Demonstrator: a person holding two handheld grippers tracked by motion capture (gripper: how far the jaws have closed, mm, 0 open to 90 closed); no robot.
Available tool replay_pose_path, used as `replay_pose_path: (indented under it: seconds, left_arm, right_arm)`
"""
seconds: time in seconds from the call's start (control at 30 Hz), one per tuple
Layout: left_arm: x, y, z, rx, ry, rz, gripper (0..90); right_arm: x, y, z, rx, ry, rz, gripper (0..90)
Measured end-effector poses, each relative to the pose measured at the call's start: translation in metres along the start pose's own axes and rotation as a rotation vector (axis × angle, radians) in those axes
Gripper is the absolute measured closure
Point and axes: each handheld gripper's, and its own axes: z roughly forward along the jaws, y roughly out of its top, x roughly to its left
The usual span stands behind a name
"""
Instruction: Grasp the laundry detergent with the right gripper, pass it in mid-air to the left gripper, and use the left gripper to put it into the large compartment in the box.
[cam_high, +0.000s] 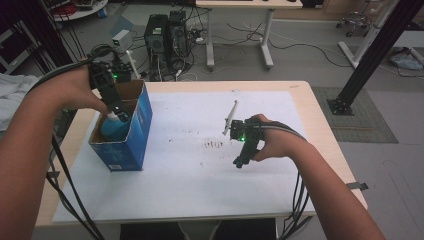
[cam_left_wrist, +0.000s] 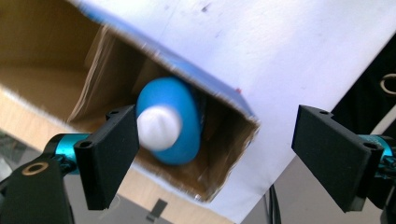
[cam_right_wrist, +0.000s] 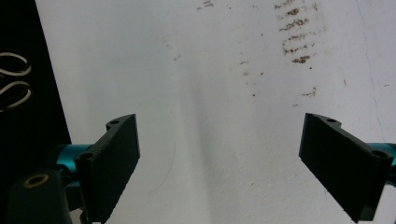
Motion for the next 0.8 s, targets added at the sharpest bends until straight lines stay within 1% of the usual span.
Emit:
replay_pose_path:
  seconds: [0.03, 0.07, 0.1, 0.17, 0.2, 0.23, 0.27, 0.3, 0.33, 0.4, 0.43, 0.47, 0.5, 0.53, 0.57, 0.63, 0.7, 0.77, 0.8]
  left_arm:
    - [-0.003, 0.003, 0.001, 0.001, -0.005, 0.011, 15.0]
    - [-0.006, 0.006, 0.002, 0.004, -0.011, 0.026, 14.9]
    - [-0.009, 0.009, 0.003, 0.008, -0.014, 0.045, 13.8]
    - [-0.009, 0.009, 0.003, 0.008, -0.014, 0.045, 13.3]
    - [-0.019, 0.020, 0.005, 0.011, -0.032, 0.096, 12.5]
    - [-0.022, 0.022, 0.006, 0.014, -0.035, 0.111, 12.5]
    - [-0.022, 0.022, 0.006, 0.014, -0.035, 0.111, 12.5]
    - [-0.025, 0.025, 0.007, 0.020, -0.039, 0.128, 12.5]
    - [-0.027, 0.027, 0.009, 0.021, -0.038, 0.136, 12.5]
    - [-0.027, 0.027, 0.009, 0.021, -0.038, 0.136, 12.5]
    - [-0.037, 0.037, 0.016, 0.020, -0.060, 0.193, 12.5]
    - [-0.037, 0.037, 0.016, 0.020, -0.060, 0.193, 12.5]
    - [-0.038, 0.040, 0.018, 0.021, -0.066, 0.204, 12.5]
    - [-0.041, 0.046, 0.023, 0.025, -0.061, 0.217, 11.2]
    - [-0.041, 0.046, 0.023, 0.025, -0.061, 0.217, 11.1]
    - [-0.045, 0.052, 0.030, 0.030, -0.069, 0.228, 11.1]
    - [-0.049, 0.058, 0.038, 0.032, -0.077, 0.249, 11.1]
    - [-0.054, 0.064, 0.047, 0.042, -0.085, 0.274, 11.1]
    - [-0.054, 0.064, 0.047, 0.042, -0.085, 0.274, 11.1]
  right_arm:
    - [0.001, 0.000, -0.001, 0.006, 0.000, 0.017, 11.6]
    - [0.001, 0.000, -0.001, 0.002, -0.001, 0.009, 11.6]
    - [0.001, 0.000, -0.002, 0.008, -0.002, 0.014, 11.5]
    - [0.001, 0.000, -0.002, 0.008, -0.001, 0.013, 11.5]
    - [0.002, 0.000, -0.002, 0.006, -0.002, 0.015, 11.6]
    - [0.001, 0.000, -0.002, 0.003, -0.003, 0.007, 11.6]
    - [0.001, 0.000, -0.002, 0.003, -0.003, 0.007, 11.6]
    - [0.001, 0.000, -0.002, 0.009, 0.000, 0.012, 11.5]
    - [0.001, 0.000, -0.002, 0.008, 0.000, 0.018, 11.6]
    - [0.001, 0.000, -0.002, 0.008, 0.000, 0.018, 11.6]
    - [0.001, 0.000, -0.002, 0.010, 0.000, 0.019, 11.6]
    - [0.001, 0.000, -0.002, 0.010, 0.000, 0.019, 11.6]
    - [0.001, 0.000, -0.001, 0.009, 0.001, 0.018, 11.6]
    - [0.000, 0.001, -0.001, 0.012, 0.005, 0.019, 11.6]
    - [0.000, 0.001, -0.001, 0.012, 0.005, 0.019, 11.6]
    - [0.000, 0.001, -0.001, 0.020, 0.005, 0.020, 11.5]
    - [-0.001, 0.002, 0.000, 0.021, 0.002, 0.011, 11.6]
    - [-0.001, 0.002, 0.000, 0.031, 0.000, 0.014, 11.6]
    - [-0.001, 0.002, 0.000, 0.031, 0.000, 0.014, 11.6]
